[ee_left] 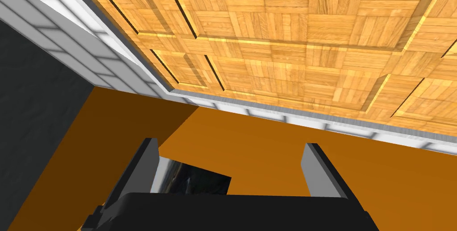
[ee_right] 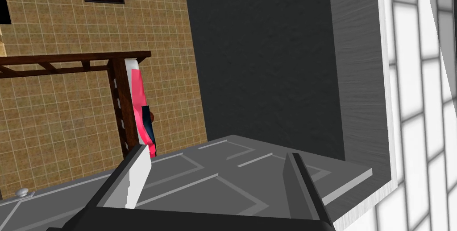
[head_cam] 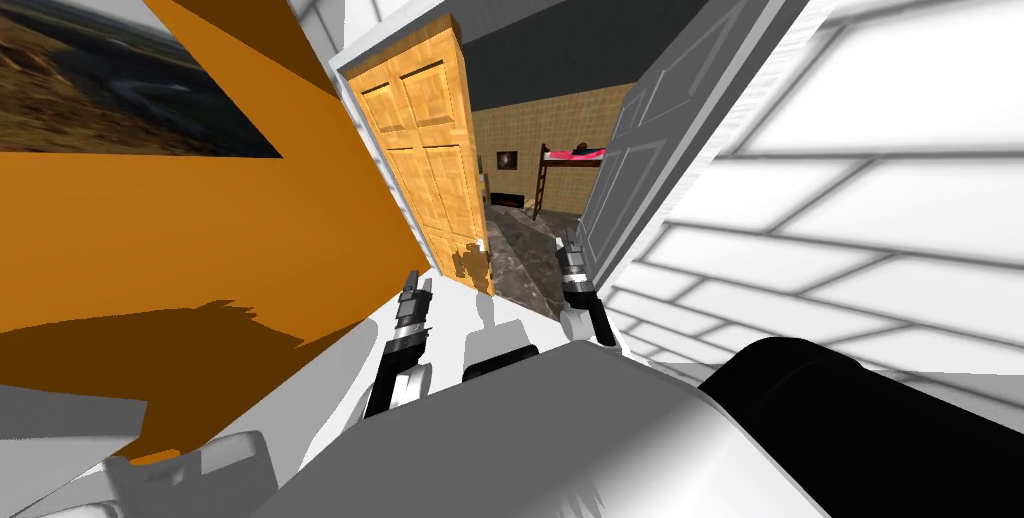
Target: Push the door open
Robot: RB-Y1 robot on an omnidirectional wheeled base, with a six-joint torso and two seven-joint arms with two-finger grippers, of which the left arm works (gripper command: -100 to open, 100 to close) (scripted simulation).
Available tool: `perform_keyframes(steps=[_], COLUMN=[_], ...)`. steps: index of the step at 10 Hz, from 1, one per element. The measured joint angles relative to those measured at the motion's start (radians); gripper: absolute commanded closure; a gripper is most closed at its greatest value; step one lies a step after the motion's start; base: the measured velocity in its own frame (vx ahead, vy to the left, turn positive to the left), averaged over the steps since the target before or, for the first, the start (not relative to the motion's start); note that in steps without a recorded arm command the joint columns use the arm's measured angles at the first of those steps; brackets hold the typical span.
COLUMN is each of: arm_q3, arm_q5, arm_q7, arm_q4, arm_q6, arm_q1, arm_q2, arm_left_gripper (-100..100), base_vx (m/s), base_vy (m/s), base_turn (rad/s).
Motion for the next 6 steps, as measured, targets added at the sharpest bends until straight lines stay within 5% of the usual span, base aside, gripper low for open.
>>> perform_keyframes(steps=[6], arm_q3=[-0.048], arm_q5=[-0.003], arm_q7=[0.013], arm_q4=[0.158], arm_q6=[-0.036], arm_q1=[-0.055], arm_q2=[0.013], arm_left_gripper=[-100], base_vx=[0.087], base_vy=[0.058], base_turn=[-0.095])
